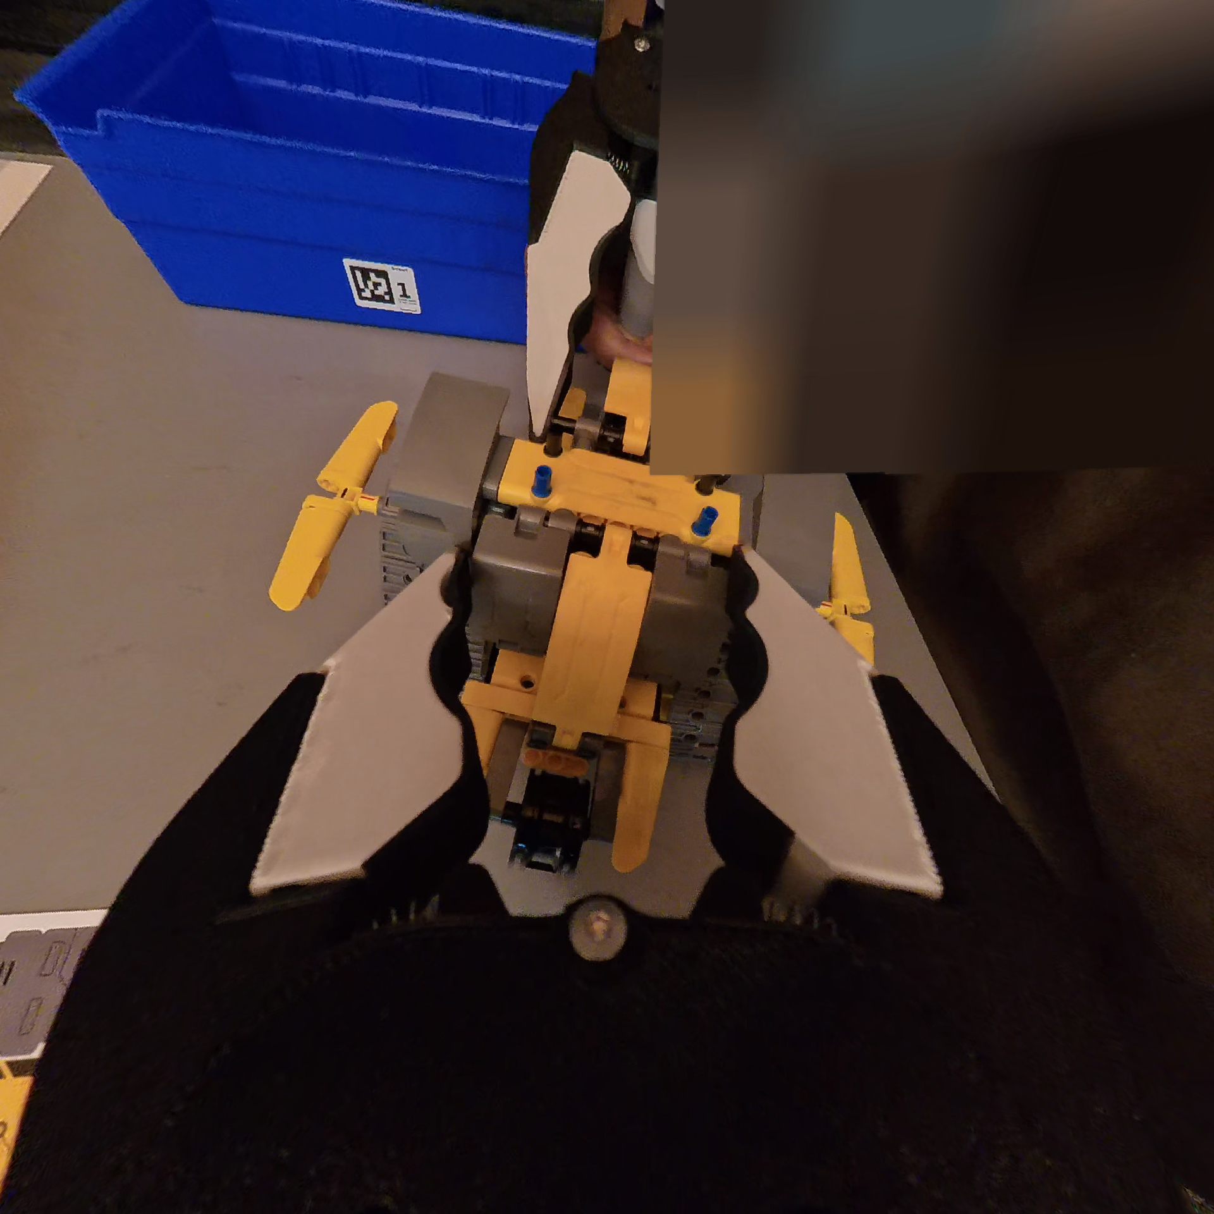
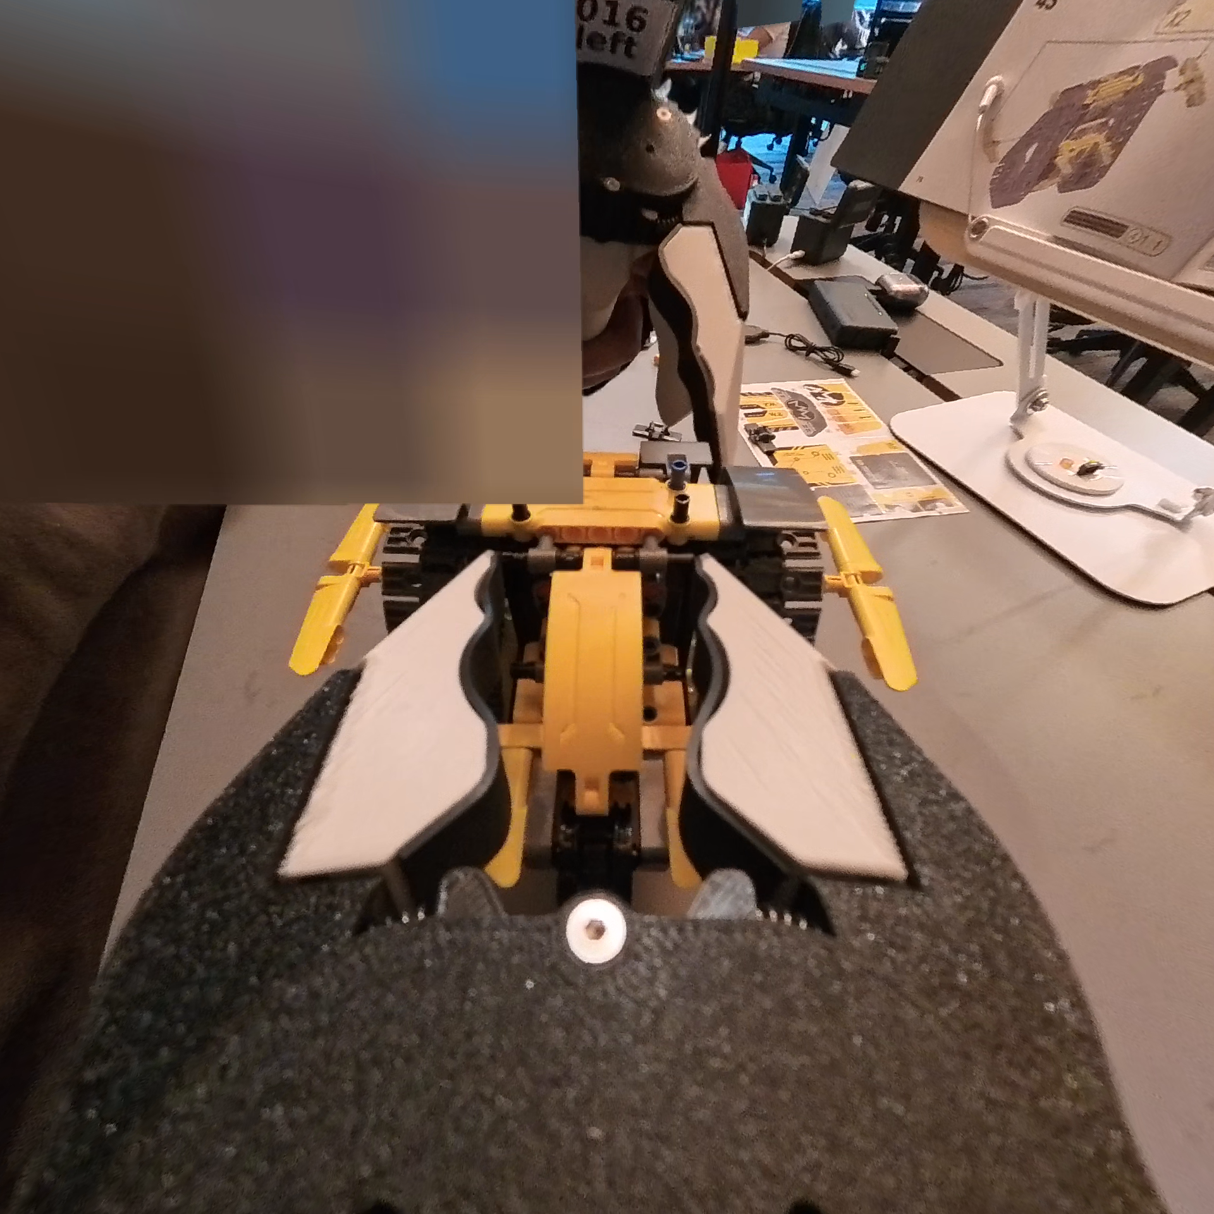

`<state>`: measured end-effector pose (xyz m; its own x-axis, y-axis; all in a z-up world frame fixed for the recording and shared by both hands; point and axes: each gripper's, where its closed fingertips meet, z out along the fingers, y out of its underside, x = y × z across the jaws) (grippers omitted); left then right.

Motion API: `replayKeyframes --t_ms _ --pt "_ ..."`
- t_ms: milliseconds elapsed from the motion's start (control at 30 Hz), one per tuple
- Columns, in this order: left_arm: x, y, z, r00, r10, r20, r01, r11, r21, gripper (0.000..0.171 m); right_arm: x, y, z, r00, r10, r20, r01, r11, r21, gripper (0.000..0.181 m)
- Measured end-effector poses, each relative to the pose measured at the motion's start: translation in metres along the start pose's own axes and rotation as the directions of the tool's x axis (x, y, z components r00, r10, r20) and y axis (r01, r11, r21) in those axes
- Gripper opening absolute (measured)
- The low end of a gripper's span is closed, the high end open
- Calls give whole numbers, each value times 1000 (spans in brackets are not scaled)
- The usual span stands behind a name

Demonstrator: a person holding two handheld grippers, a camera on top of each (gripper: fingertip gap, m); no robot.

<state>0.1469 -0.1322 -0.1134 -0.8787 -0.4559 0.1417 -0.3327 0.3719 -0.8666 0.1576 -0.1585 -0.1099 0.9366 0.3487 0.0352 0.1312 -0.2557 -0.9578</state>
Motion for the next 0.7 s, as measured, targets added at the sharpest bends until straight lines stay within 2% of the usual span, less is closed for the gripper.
replayKeyframes --t_ms 700 --pt "0 1 1 1000 -23 20 23 1000 -10 76 0 -2 -1 999 2 -36 0 999 36 56"
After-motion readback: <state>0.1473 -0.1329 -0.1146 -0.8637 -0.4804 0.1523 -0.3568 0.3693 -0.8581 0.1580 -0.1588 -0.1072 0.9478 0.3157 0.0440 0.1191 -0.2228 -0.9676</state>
